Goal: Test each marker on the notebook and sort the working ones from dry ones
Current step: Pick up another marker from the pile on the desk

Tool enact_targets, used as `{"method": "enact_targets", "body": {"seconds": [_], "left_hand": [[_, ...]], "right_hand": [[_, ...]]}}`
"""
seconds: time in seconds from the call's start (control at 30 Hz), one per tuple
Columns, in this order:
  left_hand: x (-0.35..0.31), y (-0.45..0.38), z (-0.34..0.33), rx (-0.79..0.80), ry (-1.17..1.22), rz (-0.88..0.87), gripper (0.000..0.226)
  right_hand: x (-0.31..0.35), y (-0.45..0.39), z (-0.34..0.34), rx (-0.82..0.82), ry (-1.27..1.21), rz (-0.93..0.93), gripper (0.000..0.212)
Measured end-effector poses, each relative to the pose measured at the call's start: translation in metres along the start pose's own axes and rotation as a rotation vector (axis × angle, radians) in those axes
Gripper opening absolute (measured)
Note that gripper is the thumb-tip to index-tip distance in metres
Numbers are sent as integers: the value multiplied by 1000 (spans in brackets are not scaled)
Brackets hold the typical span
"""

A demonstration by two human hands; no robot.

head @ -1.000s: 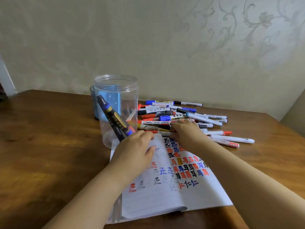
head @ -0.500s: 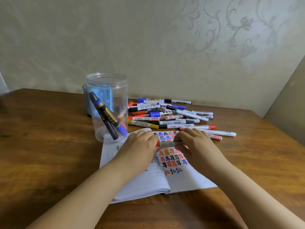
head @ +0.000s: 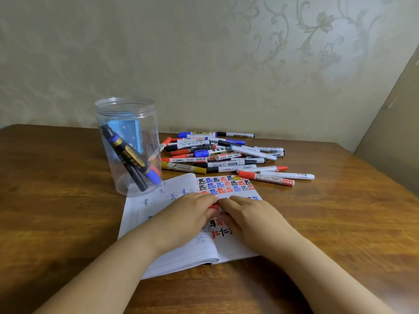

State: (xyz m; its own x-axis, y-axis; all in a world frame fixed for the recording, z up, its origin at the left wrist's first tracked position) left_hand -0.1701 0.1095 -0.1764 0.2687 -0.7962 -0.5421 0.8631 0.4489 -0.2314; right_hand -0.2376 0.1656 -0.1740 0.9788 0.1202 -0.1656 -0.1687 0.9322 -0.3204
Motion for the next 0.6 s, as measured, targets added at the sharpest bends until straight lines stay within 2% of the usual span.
{"method": "enact_targets", "body": {"seconds": [0.37, 0.6], "left_hand": [[5, 9, 2, 56, 153, -26, 24], [-1, 10, 1, 39, 78, -30, 29]], "right_hand": [[8, 3, 4, 3, -98, 12, 41], [12, 1, 13, -84, 61, -11, 32]]}}
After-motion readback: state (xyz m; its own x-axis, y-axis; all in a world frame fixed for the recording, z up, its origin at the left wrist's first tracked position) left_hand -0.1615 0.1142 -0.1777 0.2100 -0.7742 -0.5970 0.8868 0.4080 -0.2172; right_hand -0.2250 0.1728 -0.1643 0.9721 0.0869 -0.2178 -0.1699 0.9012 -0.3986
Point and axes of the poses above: each hand's wrist, its own y-axis away from the middle knuckle, its own z-axis out of the back of the hand, x = y × z, the point moved 8 cm from there along -y, towards the middle knuckle, and after that the axes turned 9 degrees about y, right-handed, at the moved point
